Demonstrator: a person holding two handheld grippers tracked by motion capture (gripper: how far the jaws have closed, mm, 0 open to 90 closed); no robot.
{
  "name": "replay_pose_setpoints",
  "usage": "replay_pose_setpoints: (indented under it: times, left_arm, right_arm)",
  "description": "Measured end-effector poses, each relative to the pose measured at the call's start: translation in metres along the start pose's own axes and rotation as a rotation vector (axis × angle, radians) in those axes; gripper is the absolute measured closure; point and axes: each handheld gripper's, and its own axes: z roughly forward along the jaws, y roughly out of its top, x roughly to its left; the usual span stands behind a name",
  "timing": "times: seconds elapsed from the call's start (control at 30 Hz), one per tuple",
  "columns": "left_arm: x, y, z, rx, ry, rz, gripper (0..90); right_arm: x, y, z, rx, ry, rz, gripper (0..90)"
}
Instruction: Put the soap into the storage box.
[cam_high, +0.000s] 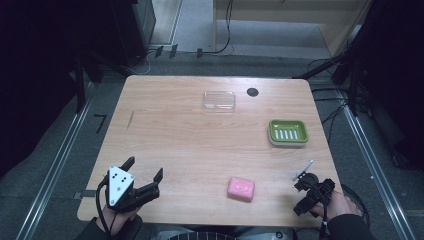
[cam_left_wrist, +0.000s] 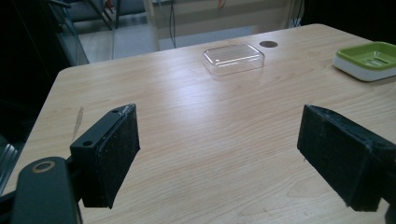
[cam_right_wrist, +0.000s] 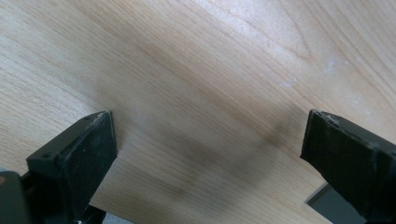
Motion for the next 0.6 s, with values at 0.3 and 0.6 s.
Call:
replay_pose_setpoints:
  times: [0.3, 0.6]
  left_arm:
    - [-0.0006, 0.0002, -0.0008, -0.001, -0.003, 0.001, 13.3]
    - [-0.0003, 0.0004, 0.0004, 0.010, 0.001, 0.001, 13.4]
  right_arm:
    - [0.0044, 0.0033, -0.0016, -0.009, -0.017, -0.046, 3.1]
    - [0.0081, 0.0066, -0.0030, -0.026, -0.013, -0.090, 2.8]
